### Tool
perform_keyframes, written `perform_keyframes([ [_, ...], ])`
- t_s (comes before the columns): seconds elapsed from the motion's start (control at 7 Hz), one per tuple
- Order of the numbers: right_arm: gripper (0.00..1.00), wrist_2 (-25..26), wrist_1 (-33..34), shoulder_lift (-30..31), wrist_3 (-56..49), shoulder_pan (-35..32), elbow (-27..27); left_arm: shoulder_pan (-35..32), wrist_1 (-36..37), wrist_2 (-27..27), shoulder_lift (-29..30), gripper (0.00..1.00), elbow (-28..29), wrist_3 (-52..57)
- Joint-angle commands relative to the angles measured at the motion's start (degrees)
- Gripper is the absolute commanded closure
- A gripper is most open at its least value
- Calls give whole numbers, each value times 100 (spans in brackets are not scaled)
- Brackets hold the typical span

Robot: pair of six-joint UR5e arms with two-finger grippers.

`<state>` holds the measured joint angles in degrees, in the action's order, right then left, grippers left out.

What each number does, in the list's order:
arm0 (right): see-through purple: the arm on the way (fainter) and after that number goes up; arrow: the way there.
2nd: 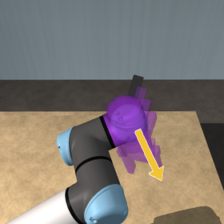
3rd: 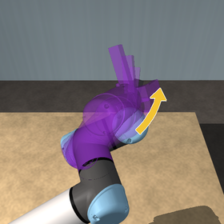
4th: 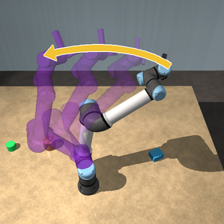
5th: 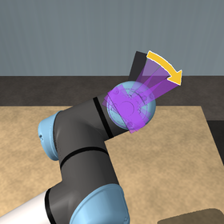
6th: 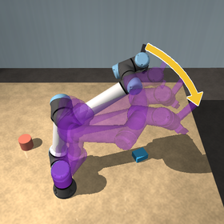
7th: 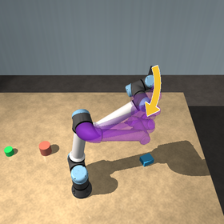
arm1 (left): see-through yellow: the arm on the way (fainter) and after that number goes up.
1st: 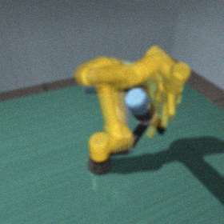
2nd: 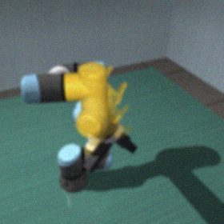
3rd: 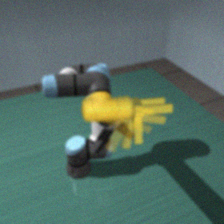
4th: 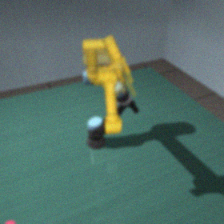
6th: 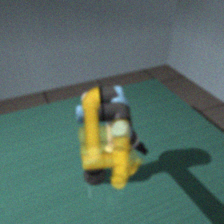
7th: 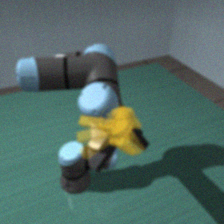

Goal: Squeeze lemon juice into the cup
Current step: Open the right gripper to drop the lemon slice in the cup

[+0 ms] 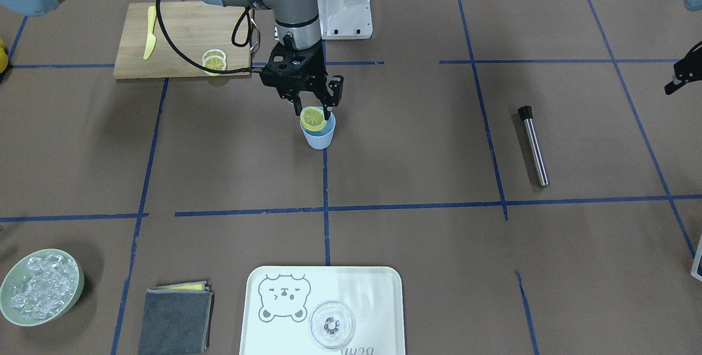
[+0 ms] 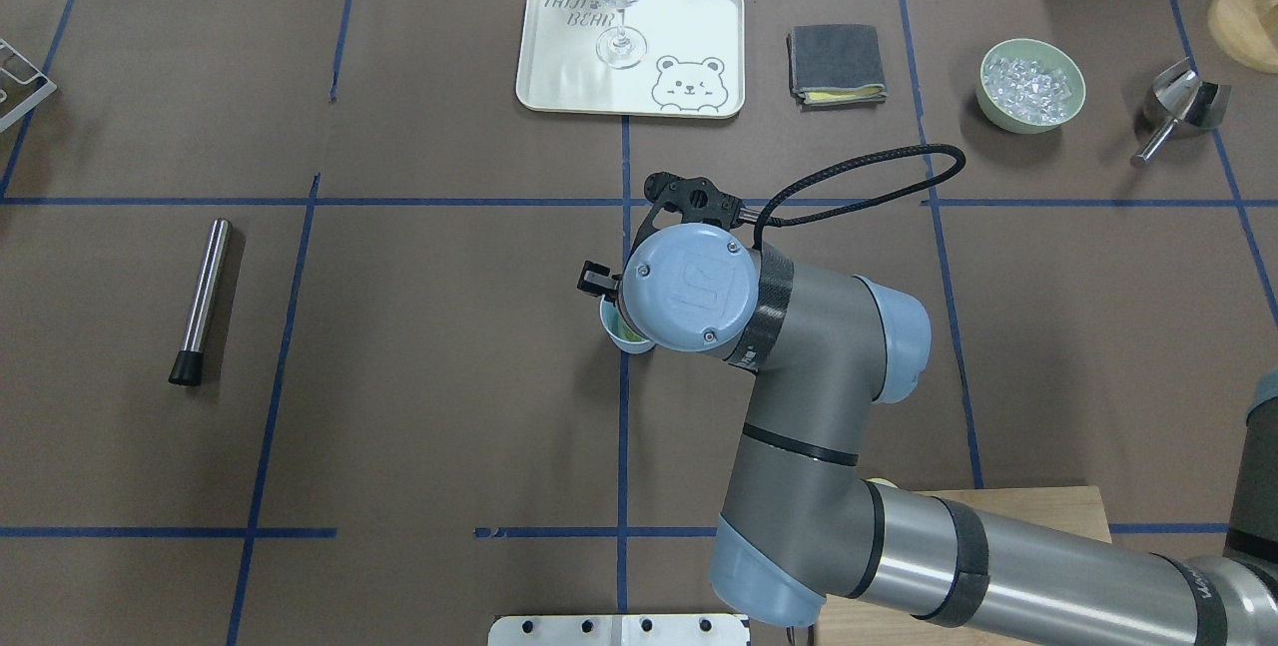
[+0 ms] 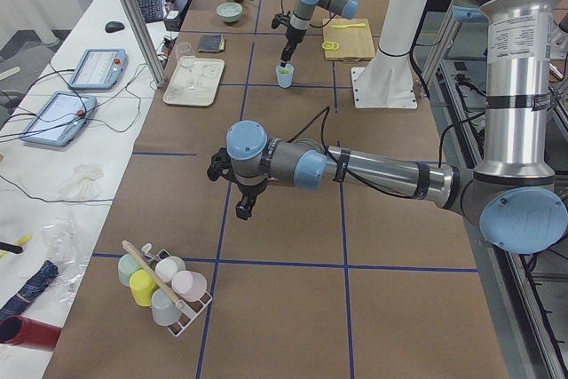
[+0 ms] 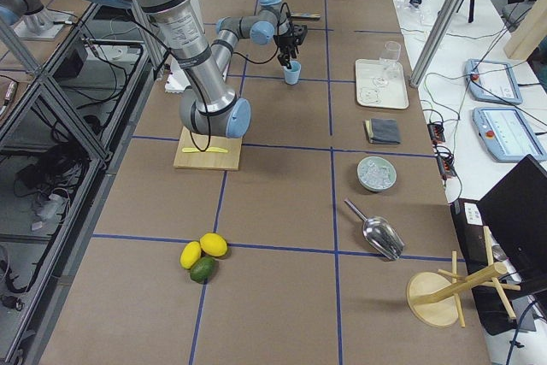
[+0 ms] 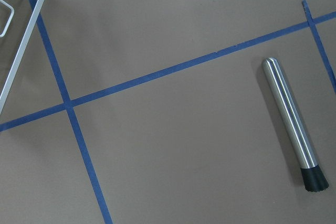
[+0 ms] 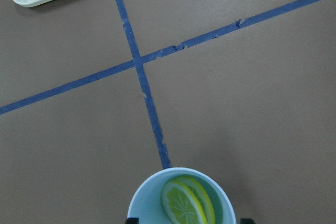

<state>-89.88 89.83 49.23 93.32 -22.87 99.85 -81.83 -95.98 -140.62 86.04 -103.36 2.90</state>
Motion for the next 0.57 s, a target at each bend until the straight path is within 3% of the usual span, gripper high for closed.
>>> perform_keyframes([
  [0.0, 20, -4, -9, -9, -16, 2, -9, 0, 0, 0, 0, 0, 9, 0],
  [0.14, 19, -108, 0, 8, -33, -7, 78, 9, 9, 0, 0, 0, 17, -9],
  [0.29, 16, -327, 9, 313, -51, -120, 505, 35, -9, 0, 17, 0, 17, -9],
  [0.43, 16, -860, 26, 899, -103, -452, 1258, 183, -78, -113, 70, 0, 157, -87],
])
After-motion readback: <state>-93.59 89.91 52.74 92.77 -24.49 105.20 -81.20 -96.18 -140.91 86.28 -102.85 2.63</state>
